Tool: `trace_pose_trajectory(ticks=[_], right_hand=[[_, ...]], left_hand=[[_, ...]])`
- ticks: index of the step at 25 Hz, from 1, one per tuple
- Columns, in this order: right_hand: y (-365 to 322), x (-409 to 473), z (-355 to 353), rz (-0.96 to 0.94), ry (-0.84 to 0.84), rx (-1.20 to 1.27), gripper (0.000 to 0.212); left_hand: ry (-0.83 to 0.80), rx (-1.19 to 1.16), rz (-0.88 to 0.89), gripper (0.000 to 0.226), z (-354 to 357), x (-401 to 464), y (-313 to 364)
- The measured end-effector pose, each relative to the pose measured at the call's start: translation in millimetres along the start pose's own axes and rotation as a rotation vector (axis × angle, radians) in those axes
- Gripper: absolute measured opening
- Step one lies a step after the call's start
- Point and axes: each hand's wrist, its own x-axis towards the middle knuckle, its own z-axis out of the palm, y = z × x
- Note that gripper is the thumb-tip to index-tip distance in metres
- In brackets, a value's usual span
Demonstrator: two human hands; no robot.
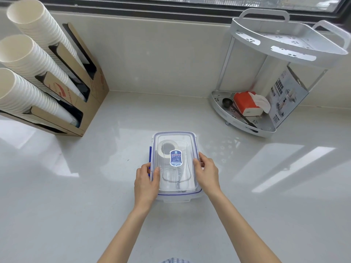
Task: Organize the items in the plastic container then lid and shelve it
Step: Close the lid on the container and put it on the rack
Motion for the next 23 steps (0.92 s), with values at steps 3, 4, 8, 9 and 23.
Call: trace_pose_trajectory(ticks=[3,4,8,9,23], right_hand=[[3.7,-1.4,5.5,0.017,0.003,0.003,0.041],[4.4,-1.7,6.9,0.031,0.002,0.014,0.043],[7.2,-0.7,9.7,0.075,0.008,0.084,0.046],[6.5,-2.0,9.8,0.094,0.011,0.091,0.047],[5.0,-2.4,11.1,0.124,0.134,0.031,0.038]], left_hand=[[0.004,-0.004,0.008,0.033,0.2,-2.4,-0.5],[0.003,-0.008,0.011,0.033,0.3,-2.2,-0.3],[-0.005,-0.01,0.003,0.033,0.1,-0.2,-1.2],[-0.005,-0.012,-0.002,0.034,-0.4,-0.6,-2.0],[-0.009,-0.057,-0.054,0.035,-1.1,0.5,-2.0]])
